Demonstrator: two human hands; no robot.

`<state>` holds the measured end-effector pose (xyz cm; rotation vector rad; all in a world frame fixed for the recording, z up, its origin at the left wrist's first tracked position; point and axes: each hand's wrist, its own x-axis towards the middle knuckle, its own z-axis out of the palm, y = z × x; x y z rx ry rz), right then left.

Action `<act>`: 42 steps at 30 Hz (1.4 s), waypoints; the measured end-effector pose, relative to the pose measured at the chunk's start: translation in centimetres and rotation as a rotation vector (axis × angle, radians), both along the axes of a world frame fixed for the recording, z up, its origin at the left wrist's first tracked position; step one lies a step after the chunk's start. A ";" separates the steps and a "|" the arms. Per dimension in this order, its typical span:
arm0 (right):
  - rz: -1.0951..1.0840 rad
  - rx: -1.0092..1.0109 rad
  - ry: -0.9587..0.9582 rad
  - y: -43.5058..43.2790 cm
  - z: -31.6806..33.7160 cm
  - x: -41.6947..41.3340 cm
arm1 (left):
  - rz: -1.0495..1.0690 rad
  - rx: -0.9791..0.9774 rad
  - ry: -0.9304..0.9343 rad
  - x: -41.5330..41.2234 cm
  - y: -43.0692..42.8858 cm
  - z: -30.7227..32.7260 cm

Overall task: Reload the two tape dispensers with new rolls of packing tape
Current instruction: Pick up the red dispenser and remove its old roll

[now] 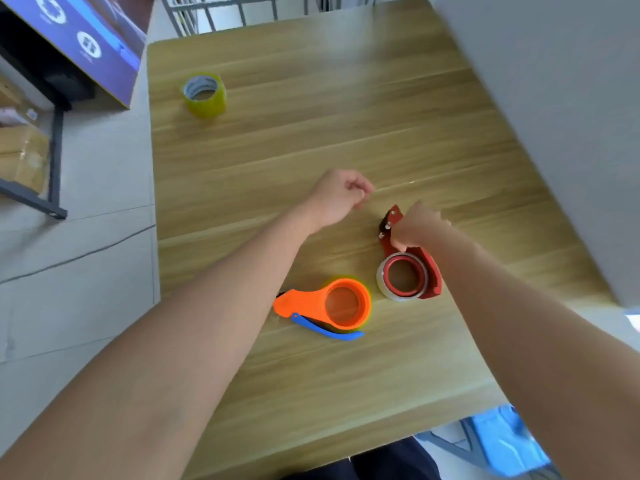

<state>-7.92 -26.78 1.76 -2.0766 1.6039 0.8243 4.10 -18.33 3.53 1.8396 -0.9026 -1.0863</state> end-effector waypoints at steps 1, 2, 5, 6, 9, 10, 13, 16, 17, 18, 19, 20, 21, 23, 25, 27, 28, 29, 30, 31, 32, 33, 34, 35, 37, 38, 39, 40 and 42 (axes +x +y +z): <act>0.041 0.048 0.042 0.0 -0.5 -0.9 | -0.024 0.016 0.008 -0.8 -0.2 0.0; 0.057 0.095 0.061 0.0 -0.9 -1.7 | -0.038 0.032 0.016 -1.6 -0.3 0.0; 0.019 0.150 0.018 -0.2 -2.4 -3.4 | -0.048 0.071 0.021 -3.4 -0.4 -0.2; -0.025 0.144 -0.021 -0.2 -2.8 -3.9 | -0.055 0.084 0.016 -4.0 -0.4 -0.3; -0.092 0.120 -0.144 0.2 -3.7 -5.4 | -0.053 0.114 0.011 -5.4 -0.1 -1.0; -0.097 0.088 -0.174 0.3 -3.8 -5.9 | -0.050 0.123 0.007 -5.9 0.0 -1.3; -0.148 0.042 -0.261 0.6 -4.0 -6.5 | -0.075 0.166 -0.011 -7.4 0.1 -2.1; -0.237 0.078 -0.339 0.6 -3.6 -6.8 | -0.086 0.190 0.013 -8.9 0.3 -2.7; -0.257 0.095 -0.365 0.4 -3.3 -7.0 | -0.077 0.184 0.018 -9.2 0.3 -2.7; -0.282 0.119 -0.402 0.2 -3.1 -7.2 | -0.069 0.174 0.015 -9.5 0.2 -2.5; -0.320 0.148 -0.456 0.0 -2.8 -7.3 | -0.063 0.160 0.002 -9.6 0.1 -2.3; -0.367 0.179 -0.522 -0.3 -2.5 -7.5 | -0.061 0.141 -0.022 -9.7 0.0 -1.9; -0.419 0.213 -0.589 -0.6 -2.1 -7.7 | -0.064 0.120 -0.055 -9.7 -0.1 -1.4; -0.531 0.291 -0.691 -0.8 -0.9 -7.7 | -0.087 0.084 -0.101 -9.6 -0.2 -0.2; -0.629 0.397 -0.780 -0.7 0.5 -7.4 | -0.127 0.068 -0.113 -9.5 0.0 1.0; -0.705 0.498 -0.876 -0.4 2.3 -6.8 | -0.174 0.071 -0.132 -9.5 0.4 2.1; -0.723 0.523 -0.921 -0.2 3.0 -6.5 | -0.178 0.070 -0.147 -9.4 0.6 2.5; -0.723 0.527 -0.959 -0.1 3.8 -6.2 | -0.162 0.065 -0.163 -9.2 0.9 2.9; -0.711 0.521 -0.992 0.1 4.4 -6.0 | -0.135 0.057 -0.180 -9.1 1.1 3.3; -0.692 0.516 -1.020 0.3 4.9 -5.8 | -0.107 0.050 -0.204 -8.9 1.4 3.7; -0.672 0.518 -1.048 0.6 5.3 -5.5 | -0.089 0.045 -0.236 -8.7 1.6 4.1; -0.651 0.525 -1.065 0.8 5.6 -5.2 | -0.081 0.044 -0.280 -8.5 1.9 4.6; -0.628 0.535 -1.070 1.1 6.0 -5.0 | -0.080 0.044 -0.334 -8.4 2.1 5.0; -0.600 0.543 -1.070 1.4 6.3 -4.7 | -0.080 0.044 -0.380 -8.2 2.4 5.4; -0.529 0.553 -1.067 1.9 7.2 -4.2 | -0.079 0.031 -0.415 -7.8 3.1 6.0; -0.497 0.561 -1.068 2.0 7.5 -4.0 | -0.078 0.022 -0.418 -7.5 3.5 6.2; -0.475 0.576 -1.067 2.1 7.7 -3.8 | -0.074 0.019 -0.433 -7.2 3.9 6.4; -0.467 0.592 -1.067 2.2 7.9 -3.7 | -0.068 0.021 -0.463 -6.7 4.3 6.6; -0.476 0.628 -1.071 2.5 8.3 -3.5 | -0.053 0.032 -0.544 -5.8 4.9 6.7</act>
